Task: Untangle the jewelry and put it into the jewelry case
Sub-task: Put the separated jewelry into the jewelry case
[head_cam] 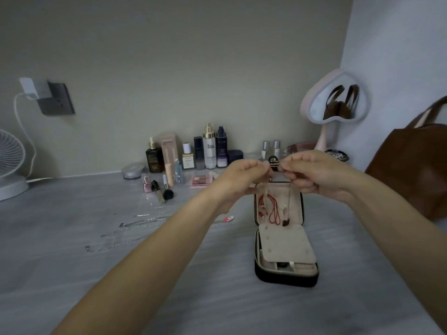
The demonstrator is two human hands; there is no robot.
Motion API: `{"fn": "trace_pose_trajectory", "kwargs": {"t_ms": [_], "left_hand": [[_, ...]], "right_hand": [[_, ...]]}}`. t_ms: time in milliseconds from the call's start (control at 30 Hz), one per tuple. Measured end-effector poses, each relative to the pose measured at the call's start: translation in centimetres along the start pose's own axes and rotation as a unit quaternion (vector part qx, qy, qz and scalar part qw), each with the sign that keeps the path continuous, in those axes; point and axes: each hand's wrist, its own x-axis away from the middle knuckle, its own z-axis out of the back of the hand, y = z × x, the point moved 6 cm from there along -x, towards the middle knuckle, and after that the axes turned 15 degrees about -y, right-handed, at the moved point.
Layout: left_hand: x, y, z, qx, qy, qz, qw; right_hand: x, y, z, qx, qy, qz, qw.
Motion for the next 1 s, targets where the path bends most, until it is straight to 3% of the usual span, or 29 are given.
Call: {"fn": "trace_pose_trajectory", "kwargs": {"t_ms": [233,433,667,1000], "left_hand": [[-2.5,2.1,-0.5,-0.084,-0.004,0.015,0.996],[-3.6,2.9,-1.0,-0.152,0.007,0.04,0.987],[-3.8,2.4,-0.3,-0.14,0.046,0.037,0.988],[-3.4,1.2,-0.9,-0.09,0.018,0.008,0.996]], "right_hand": [[1.5,-0.2,0.3,0.082,-0.012,-0.022,0.996],[0.9,-0.1,1.4,0.087,0.06,-0.01,0.994],[0.4,-0.8,2.9,0.189,0.108,-0.029,0.976],[-0.3,-2.4,3.1,0.206,0.109,-0.018,0.972]]}}
